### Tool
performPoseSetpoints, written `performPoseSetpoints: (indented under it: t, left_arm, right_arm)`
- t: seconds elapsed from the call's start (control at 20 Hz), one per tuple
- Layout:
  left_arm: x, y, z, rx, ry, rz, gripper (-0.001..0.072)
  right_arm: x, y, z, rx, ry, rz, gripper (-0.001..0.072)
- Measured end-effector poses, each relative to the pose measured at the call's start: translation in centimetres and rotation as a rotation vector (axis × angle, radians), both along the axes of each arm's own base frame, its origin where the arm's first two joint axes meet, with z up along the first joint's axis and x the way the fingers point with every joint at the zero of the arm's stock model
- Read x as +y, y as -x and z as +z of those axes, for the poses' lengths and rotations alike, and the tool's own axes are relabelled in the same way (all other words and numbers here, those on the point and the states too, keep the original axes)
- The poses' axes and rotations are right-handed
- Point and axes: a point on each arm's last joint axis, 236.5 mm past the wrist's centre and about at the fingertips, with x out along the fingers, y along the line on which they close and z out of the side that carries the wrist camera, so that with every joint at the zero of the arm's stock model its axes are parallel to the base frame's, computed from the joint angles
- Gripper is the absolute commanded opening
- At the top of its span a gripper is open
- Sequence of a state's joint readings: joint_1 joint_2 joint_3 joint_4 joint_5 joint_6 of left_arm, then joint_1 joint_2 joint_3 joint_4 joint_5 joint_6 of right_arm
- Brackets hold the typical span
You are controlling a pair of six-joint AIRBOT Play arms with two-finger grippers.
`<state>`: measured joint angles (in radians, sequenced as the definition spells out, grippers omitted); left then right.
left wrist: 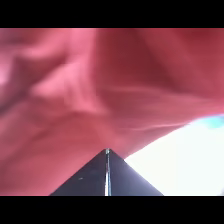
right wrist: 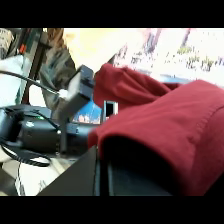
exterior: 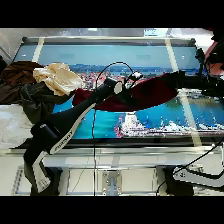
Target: Fold the shirts.
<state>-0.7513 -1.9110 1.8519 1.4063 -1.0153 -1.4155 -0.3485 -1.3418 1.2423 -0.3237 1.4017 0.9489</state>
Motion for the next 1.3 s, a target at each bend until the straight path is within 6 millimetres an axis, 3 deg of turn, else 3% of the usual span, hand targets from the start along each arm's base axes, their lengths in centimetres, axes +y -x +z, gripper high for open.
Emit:
performPoseSetpoints:
  t: [0.2, 0.4, 0.6, 0.75, 0.85, 1.0, 1.15, 1.3]
  left_arm:
    - [1.8, -3.9, -1.3, -0.125, -0.070, 0.049, 0.0010]
    - [2.8, -6.2, -3.9, -0.145, -0.092, 0.101, 0.0009]
    - [2.3, -7.5, -5.1, -0.145, -0.033, 0.153, 0.0009]
    - [2.1, -8.3, -4.5, -0.152, -0.001, 0.176, 0.0010]
    - [2.8, -9.3, -2.7, -0.178, 0.000, 0.191, 0.0009]
    - [5.7, -12.0, 2.4, -0.286, -0.032, 0.223, 0.0010]
    - [11.0, -14.8, 9.4, -0.411, -0.055, 0.302, 0.0010]
    - [17.2, -16.1, 15.4, -0.479, -0.052, 0.418, 0.0010]
  right_arm:
    - [-0.4, -1.0, 2.8, -0.058, 0.017, -0.025, 0.0020]
    - [-0.7, -1.4, 4.6, -0.076, 0.034, -0.043, 0.0020]
    - [0.2, -1.2, 4.2, -0.053, 0.071, -0.026, 0.0019]
    - [1.7, -1.2, 3.0, -0.026, 0.123, -0.007, 0.0019]
    - [3.0, -1.3, 2.3, -0.013, 0.158, 0.000, 0.0018]
    - [5.8, -1.8, 1.7, -0.017, 0.187, 0.009, 0.0017]
    - [10.1, -2.5, 1.5, -0.035, 0.185, 0.015, 0.0016]
    - [15.5, -3.4, 0.6, -0.046, 0.160, 0.022, 0.0017]
